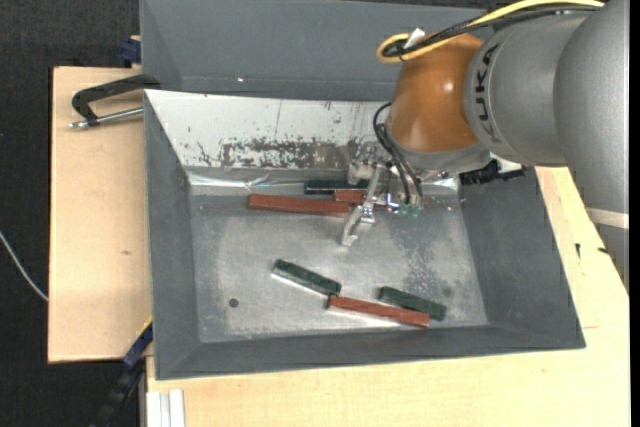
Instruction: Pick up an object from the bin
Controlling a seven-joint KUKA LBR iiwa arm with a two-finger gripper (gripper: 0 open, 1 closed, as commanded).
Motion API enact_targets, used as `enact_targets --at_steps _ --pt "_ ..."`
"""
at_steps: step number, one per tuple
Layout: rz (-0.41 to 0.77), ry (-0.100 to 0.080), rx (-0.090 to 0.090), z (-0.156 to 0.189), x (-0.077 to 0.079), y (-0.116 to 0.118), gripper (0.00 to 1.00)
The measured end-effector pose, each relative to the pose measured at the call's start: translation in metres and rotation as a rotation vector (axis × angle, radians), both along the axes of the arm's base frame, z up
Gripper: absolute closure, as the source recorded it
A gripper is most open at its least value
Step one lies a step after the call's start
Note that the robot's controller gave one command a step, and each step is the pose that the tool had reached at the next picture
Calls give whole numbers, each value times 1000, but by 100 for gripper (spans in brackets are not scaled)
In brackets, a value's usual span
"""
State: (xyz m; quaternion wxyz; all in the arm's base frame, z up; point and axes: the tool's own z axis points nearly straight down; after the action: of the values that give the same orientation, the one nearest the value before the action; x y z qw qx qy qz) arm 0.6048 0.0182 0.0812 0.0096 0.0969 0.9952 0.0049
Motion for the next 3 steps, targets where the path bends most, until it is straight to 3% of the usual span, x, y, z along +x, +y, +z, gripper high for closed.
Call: enact_targets --at_steps 1,2,3 --pt "-274 0 5 1 2 -21 100" --pt "-274 0 4 1 2 -21 100" --pt "-272 13 -3 49 5 -20 100"
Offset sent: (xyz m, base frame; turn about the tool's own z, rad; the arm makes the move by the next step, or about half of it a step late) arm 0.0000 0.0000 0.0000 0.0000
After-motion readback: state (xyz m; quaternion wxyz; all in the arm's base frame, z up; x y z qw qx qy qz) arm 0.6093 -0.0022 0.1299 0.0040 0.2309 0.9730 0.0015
